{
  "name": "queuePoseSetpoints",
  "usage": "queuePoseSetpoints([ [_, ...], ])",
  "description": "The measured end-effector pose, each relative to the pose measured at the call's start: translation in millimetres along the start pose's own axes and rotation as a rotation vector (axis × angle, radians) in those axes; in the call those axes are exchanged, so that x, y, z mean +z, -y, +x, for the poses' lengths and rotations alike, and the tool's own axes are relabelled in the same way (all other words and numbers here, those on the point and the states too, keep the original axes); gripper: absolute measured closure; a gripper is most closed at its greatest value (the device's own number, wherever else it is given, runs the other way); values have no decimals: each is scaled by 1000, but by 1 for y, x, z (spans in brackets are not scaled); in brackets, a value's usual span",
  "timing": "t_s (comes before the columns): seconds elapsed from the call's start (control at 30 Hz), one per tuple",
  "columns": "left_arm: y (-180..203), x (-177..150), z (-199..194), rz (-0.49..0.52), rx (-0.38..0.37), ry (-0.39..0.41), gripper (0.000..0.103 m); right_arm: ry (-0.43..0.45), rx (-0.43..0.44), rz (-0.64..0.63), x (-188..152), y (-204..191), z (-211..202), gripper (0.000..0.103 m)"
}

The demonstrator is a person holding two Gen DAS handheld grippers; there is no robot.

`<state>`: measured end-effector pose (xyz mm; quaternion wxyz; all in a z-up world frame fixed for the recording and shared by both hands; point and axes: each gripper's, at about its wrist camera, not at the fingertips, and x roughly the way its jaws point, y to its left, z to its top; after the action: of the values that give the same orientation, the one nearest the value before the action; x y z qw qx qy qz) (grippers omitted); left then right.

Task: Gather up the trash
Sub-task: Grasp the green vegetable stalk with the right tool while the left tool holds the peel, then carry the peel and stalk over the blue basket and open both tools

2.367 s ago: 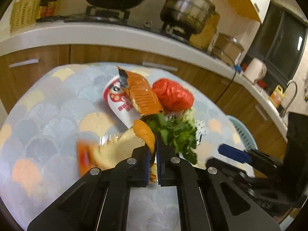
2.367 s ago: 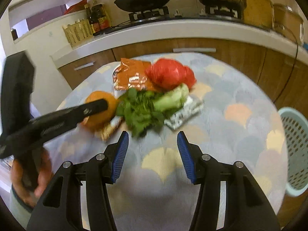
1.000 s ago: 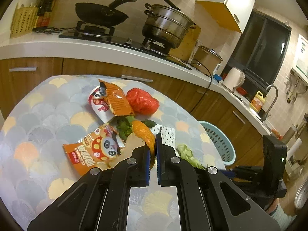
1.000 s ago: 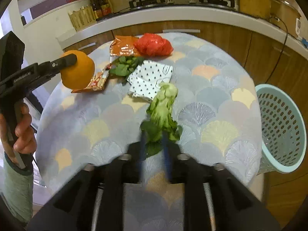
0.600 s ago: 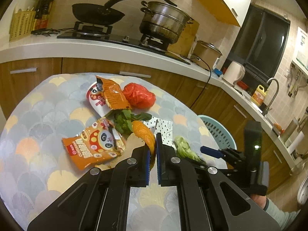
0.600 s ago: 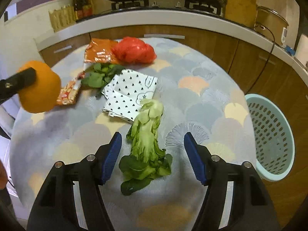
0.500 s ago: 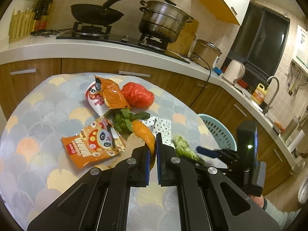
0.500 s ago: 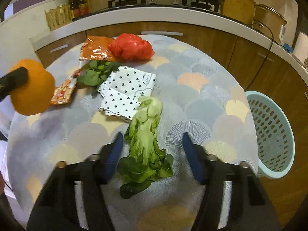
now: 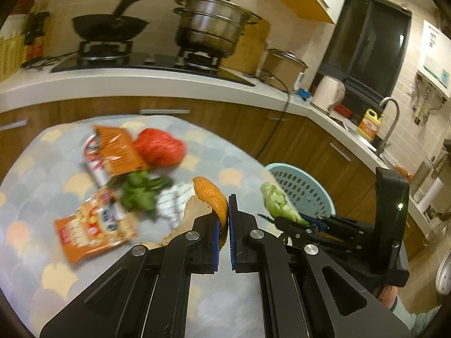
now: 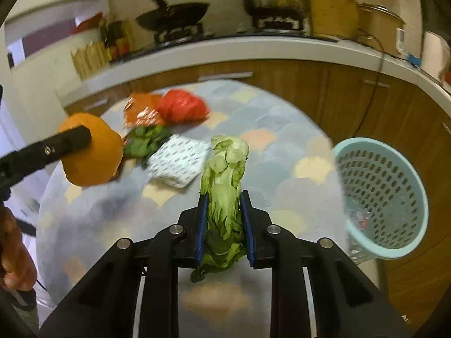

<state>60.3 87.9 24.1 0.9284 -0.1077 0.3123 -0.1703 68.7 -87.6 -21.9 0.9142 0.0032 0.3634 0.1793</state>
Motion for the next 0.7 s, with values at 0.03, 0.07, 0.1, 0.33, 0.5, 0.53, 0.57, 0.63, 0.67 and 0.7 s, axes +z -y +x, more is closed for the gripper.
queuePoseSetpoints([
  [0.03, 7, 4, 6, 12, -12, -3, 99, 9, -8, 12, 1, 9, -4, 83],
  [0.07, 13, 7, 11, 23, -22, -6, 99, 18, -18, 26, 2, 19, -9, 83],
  [0.1, 21, 11, 17, 35, -35, -11, 99, 28, -29, 41, 4, 30, -13, 83],
  [0.33, 83, 32, 67, 141, -106, -70, 99, 79, -115, 164, 7, 109, -38, 83],
  [0.5, 132, 52, 110, 219, -173, -131, 99, 95, -184, 220, 4, 155, -48, 83],
  [0.53, 139, 54, 117, 225, -184, -139, 99, 97, -197, 228, 4, 163, -48, 83],
  [0.57, 148, 55, 126, 232, -196, -149, 99, 95, -216, 245, 2, 174, -48, 83],
  [0.63, 164, 55, 147, 249, -205, -178, 99, 81, -230, 273, -2, 190, -44, 83],
  [0.67, 168, 54, 155, 251, -209, -190, 99, 76, -241, 284, -3, 196, -42, 83],
  [0.7, 173, 52, 164, 251, -216, -206, 99, 68, -255, 292, -5, 202, -39, 83],
])
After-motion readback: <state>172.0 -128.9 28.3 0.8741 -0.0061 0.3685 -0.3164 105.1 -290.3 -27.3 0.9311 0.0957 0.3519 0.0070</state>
